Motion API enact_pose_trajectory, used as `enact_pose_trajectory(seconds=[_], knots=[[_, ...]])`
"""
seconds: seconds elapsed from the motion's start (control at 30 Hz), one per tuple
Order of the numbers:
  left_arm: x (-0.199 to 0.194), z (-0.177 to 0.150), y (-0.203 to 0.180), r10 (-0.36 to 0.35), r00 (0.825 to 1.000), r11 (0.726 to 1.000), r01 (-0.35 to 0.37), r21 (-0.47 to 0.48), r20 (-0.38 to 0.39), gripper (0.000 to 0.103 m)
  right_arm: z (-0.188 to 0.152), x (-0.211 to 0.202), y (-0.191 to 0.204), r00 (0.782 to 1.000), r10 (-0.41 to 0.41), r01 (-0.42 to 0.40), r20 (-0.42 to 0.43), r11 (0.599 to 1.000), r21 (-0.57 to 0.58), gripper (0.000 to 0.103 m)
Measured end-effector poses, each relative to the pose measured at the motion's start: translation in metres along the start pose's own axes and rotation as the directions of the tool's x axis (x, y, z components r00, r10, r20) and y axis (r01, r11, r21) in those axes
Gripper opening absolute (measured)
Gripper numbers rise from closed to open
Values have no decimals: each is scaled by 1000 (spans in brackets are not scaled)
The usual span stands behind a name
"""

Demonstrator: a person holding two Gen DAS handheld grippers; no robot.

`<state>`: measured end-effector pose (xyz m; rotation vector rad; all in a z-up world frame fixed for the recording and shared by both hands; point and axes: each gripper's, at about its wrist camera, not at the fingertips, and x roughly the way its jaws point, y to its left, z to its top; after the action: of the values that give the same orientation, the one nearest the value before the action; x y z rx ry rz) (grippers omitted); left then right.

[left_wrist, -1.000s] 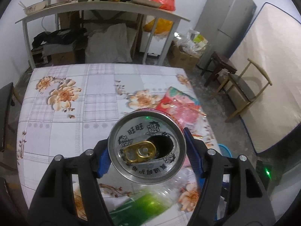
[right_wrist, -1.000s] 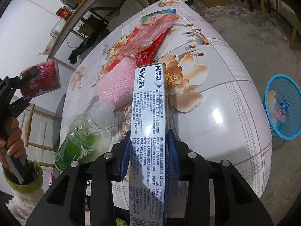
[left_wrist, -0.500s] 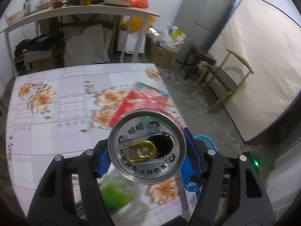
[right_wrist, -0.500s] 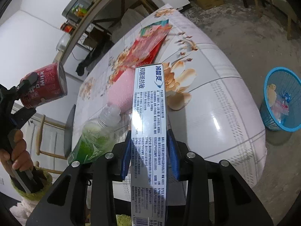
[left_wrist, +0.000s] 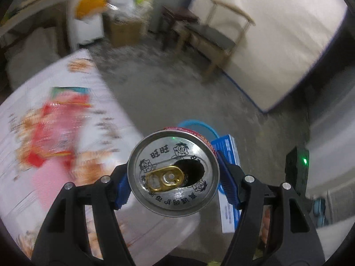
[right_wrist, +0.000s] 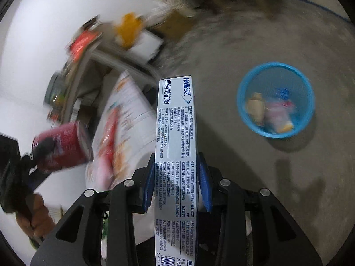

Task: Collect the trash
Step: 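Carry the toothpaste box and red can with both tools to the wastebasket, then open both tools to drop the box and can into the wastebasket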

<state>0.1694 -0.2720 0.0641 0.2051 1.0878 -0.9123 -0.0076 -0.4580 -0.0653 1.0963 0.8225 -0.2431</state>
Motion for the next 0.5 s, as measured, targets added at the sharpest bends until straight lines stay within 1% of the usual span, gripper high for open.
enact_pose_trajectory(seconds=[0.07,0.1,0.13,0.23,0.27,0.33,0.37,0.4,0.43,0.47,0.5], knots=[[37,8,-19,5,998,999,-3,32,-65,64,10,3,-28,1000,-24,25,-8,998,65,35],[48,10,-24,4,996,999,0,36,-86,64,14,7,-40,999,-34,35,-16,995,92,35],[70,13,-33,0,992,999,6,44,-128,64,19,12,-50,999,-41,43,-25,993,112,35],[120,23,-48,9,979,999,2,53,-203,64,40,33,-79,997,-51,61,-57,982,177,35],[133,27,-53,6,976,998,6,55,-219,64,46,40,-84,997,-54,65,-60,980,189,36],[158,35,-64,-29,966,998,41,41,-256,65,64,56,-100,995,-75,87,-63,972,217,38],[166,38,-68,-43,964,998,53,31,-261,65,73,64,-104,994,-85,98,-66,970,224,38],[169,41,-69,-49,967,998,55,18,-250,68,83,73,-110,993,-98,112,-68,965,238,39],[168,45,-70,-56,975,998,57,-3,-213,71,90,82,-116,992,-107,122,-73,962,243,42],[166,48,-70,-64,979,998,63,-13,-193,75,98,89,-120,991,-113,128,-78,962,243,45],[163,49,-69,-75,982,997,72,-23,-173,75,104,97,-126,986,-142,159,-84,956,245,47]])
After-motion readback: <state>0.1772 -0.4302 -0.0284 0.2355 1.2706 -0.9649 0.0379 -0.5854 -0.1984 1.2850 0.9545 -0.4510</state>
